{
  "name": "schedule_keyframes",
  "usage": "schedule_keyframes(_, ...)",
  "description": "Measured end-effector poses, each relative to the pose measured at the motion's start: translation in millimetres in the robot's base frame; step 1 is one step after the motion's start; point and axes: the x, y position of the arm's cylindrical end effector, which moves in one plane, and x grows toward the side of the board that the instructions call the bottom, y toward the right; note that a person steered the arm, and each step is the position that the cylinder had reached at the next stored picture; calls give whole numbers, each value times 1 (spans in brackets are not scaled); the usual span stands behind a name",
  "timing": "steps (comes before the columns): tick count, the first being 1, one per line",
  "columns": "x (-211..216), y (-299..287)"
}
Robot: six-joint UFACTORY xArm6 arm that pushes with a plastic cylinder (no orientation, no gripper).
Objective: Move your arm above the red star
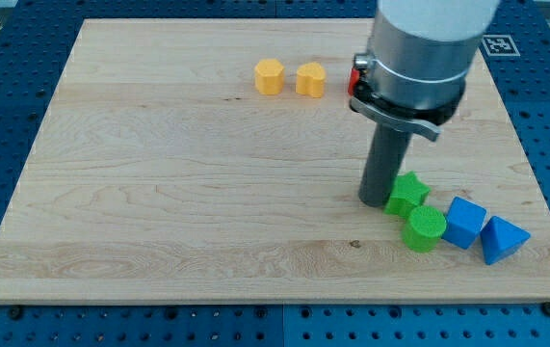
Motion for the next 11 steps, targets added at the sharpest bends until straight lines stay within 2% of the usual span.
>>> schedule_keyframes(1, 7, 32)
schedule_keyframes(2, -7, 27)
schedule_keyframes(4, -77, -106)
schedule_keyframes(5, -127, -175)
schedule_keyframes(6, -194, -200)
schedule_keyframes(7, -235, -151)
schedule_keyframes(9, -237, -15)
schedule_keyframes(11, -235, 40)
